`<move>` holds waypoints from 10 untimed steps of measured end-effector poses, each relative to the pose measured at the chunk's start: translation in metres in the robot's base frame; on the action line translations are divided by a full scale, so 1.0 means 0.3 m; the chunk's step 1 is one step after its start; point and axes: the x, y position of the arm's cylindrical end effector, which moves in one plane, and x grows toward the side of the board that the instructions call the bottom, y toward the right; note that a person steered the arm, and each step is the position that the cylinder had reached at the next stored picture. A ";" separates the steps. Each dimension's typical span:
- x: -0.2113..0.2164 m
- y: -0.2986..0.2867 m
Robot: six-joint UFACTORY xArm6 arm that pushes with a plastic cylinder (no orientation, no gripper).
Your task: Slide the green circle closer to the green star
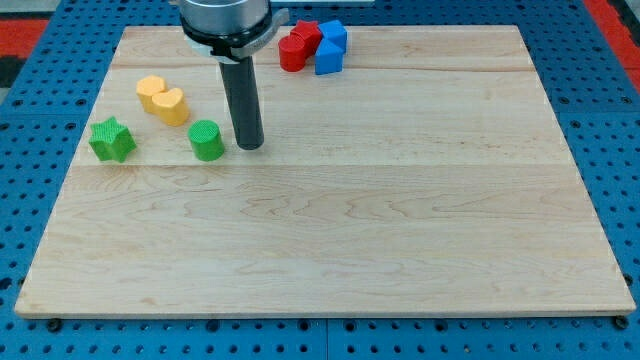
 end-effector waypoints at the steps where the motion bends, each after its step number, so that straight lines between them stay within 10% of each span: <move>1: 0.000 -0.007; 10: 0.000 -0.293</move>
